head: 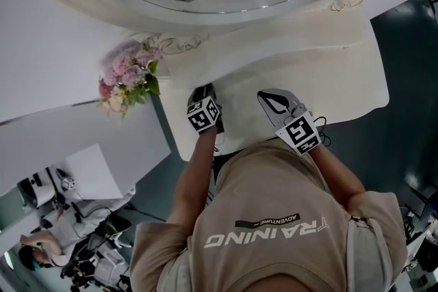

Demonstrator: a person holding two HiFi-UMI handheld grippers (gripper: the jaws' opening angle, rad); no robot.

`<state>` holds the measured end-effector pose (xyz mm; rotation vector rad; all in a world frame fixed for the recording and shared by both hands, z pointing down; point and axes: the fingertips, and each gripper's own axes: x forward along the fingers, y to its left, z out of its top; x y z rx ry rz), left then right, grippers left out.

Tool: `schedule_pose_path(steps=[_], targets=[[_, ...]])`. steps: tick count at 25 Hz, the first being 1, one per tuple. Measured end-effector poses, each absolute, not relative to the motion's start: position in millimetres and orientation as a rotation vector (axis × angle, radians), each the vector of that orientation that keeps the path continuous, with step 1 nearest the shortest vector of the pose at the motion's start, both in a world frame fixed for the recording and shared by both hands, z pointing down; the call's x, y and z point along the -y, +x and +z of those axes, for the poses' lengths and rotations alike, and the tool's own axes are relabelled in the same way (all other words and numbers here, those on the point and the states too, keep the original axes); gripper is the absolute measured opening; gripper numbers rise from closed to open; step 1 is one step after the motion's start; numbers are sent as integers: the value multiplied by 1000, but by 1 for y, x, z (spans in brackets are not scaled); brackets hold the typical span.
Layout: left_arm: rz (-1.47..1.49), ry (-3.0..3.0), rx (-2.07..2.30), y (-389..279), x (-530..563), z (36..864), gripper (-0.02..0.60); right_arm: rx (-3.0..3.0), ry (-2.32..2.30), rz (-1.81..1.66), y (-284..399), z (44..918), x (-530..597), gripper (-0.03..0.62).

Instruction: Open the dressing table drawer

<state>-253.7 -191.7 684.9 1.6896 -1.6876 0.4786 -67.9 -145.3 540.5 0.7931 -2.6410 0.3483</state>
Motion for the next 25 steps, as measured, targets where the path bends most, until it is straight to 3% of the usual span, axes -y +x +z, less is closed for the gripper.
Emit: schedule_pose_path(steps=[25], targets=[[563, 1688, 1656, -238, 146, 686, 112, 2649, 801, 334, -60, 546, 128, 2]])
